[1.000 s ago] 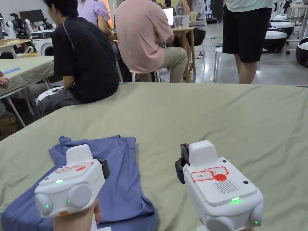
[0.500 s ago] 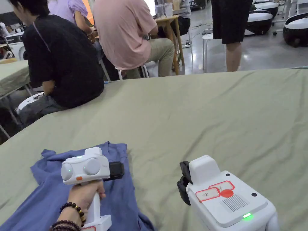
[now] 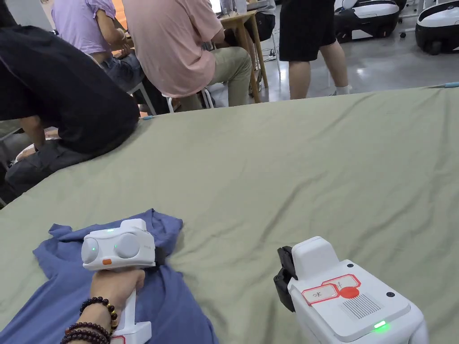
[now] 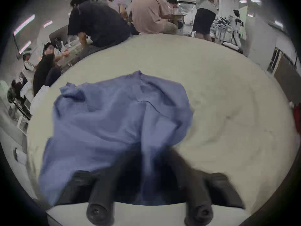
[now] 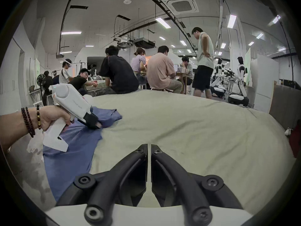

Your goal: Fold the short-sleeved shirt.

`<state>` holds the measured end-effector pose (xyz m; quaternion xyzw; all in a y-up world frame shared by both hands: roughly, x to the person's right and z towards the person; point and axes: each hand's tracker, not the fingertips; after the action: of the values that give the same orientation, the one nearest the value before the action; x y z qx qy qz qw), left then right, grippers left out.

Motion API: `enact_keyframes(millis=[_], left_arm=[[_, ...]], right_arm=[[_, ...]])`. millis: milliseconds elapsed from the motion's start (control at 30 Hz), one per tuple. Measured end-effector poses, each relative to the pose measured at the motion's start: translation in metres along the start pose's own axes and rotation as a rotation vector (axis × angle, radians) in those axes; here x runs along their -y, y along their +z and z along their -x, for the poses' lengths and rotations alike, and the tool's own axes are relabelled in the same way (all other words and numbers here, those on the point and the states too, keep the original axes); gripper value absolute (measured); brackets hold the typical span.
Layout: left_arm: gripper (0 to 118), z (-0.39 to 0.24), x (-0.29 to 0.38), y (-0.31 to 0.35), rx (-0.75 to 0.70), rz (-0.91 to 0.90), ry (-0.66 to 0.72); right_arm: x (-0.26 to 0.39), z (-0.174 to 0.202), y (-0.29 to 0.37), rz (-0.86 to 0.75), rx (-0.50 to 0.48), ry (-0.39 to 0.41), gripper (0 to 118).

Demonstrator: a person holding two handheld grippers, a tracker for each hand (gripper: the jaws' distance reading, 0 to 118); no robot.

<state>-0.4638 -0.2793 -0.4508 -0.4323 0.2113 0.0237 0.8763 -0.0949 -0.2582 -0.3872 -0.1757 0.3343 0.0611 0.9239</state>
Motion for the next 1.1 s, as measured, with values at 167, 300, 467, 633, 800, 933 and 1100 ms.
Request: enact_keyframes(millis=[167, 300, 467, 633, 800, 933, 1100], left_arm=[[10, 0.007, -0.010, 0.028, 0.004, -0.071, 0.002], [10, -0.011, -0.029, 0.094, 0.037, -0.209, -0.034], [10, -0.071, -0.062, 0.181, 0.208, -0.352, -0.146], [10, -0.185, -0.073, 0.253, 0.459, -0.491, -0.278], [10, -0.326, -0.071, 0.280, 0.684, -0.543, -0.427], [10, -0.423, -0.054, 0.260, 0.824, -0.437, -0.447], [10, -0.495, -0.006, 0.197, 0.863, -0.272, -0.547]], right_arm=[[-0.005, -0.008, 0.016, -0.029, 0.008, -0.046, 5], [-0.008, -0.022, 0.038, -0.063, 0.034, -0.052, 5], [-0.008, -0.055, 0.078, -0.093, 0.136, -0.086, 5], [-0.005, -0.094, 0.119, -0.112, 0.292, -0.083, 5], [0.000, -0.138, 0.156, -0.085, 0.542, -0.126, 5], [0.008, -0.170, 0.179, -0.060, 0.644, -0.140, 5], [0.022, -0.198, 0.200, -0.033, 0.698, -0.173, 5]])
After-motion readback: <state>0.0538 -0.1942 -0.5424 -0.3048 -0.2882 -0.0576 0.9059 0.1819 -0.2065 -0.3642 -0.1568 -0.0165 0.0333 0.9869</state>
